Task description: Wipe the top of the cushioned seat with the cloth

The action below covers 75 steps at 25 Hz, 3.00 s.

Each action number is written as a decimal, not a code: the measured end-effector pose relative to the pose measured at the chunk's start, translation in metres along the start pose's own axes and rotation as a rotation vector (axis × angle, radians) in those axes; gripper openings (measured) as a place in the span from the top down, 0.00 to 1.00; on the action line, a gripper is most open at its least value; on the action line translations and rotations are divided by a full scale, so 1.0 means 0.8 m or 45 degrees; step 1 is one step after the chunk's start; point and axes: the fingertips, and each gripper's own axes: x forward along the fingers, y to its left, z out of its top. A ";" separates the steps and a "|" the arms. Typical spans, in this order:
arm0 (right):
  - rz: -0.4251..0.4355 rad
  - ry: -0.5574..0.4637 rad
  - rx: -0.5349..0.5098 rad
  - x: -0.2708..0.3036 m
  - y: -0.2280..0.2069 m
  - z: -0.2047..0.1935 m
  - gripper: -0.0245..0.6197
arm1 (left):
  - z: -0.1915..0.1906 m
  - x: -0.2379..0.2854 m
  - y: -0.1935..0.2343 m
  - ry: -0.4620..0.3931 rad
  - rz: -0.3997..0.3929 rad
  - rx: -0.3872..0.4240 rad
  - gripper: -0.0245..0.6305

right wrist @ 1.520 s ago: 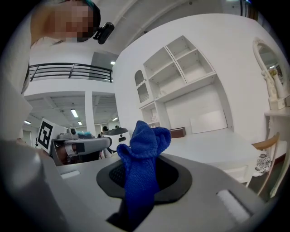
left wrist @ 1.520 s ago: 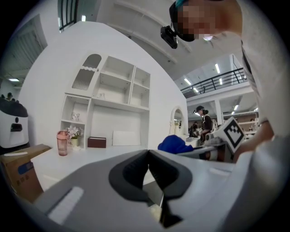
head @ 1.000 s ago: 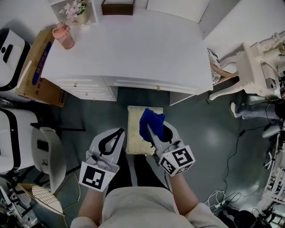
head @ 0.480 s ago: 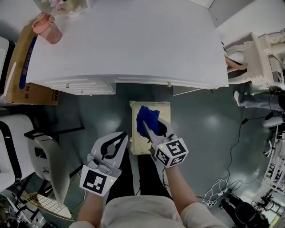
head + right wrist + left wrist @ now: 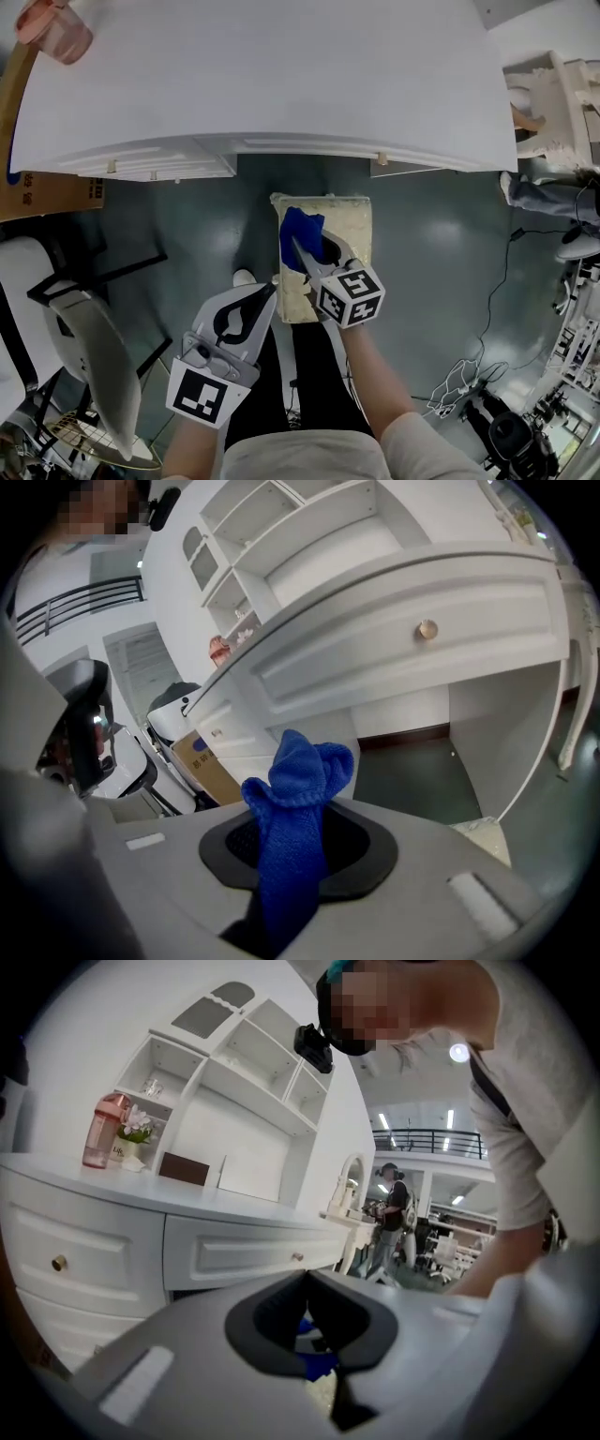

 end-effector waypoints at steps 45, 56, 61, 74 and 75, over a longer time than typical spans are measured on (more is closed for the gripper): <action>-0.295 0.351 -0.187 0.053 -0.213 -0.112 0.82 | -0.069 0.085 0.017 -0.014 0.056 -0.180 0.96; -0.425 0.316 -0.096 -0.026 -0.305 -0.116 0.82 | -0.064 0.122 -0.040 -0.007 0.022 -0.159 0.96; -0.406 0.317 -0.078 -0.036 -0.313 -0.121 0.83 | -0.066 0.130 -0.059 -0.011 0.031 -0.157 0.96; -0.341 0.318 -0.115 -0.068 -0.289 -0.161 0.84 | -0.063 0.124 -0.088 -0.029 0.094 -0.141 0.96; -0.345 0.321 -0.112 -0.069 -0.289 -0.162 0.84 | -0.062 0.122 -0.088 -0.030 0.097 -0.135 0.96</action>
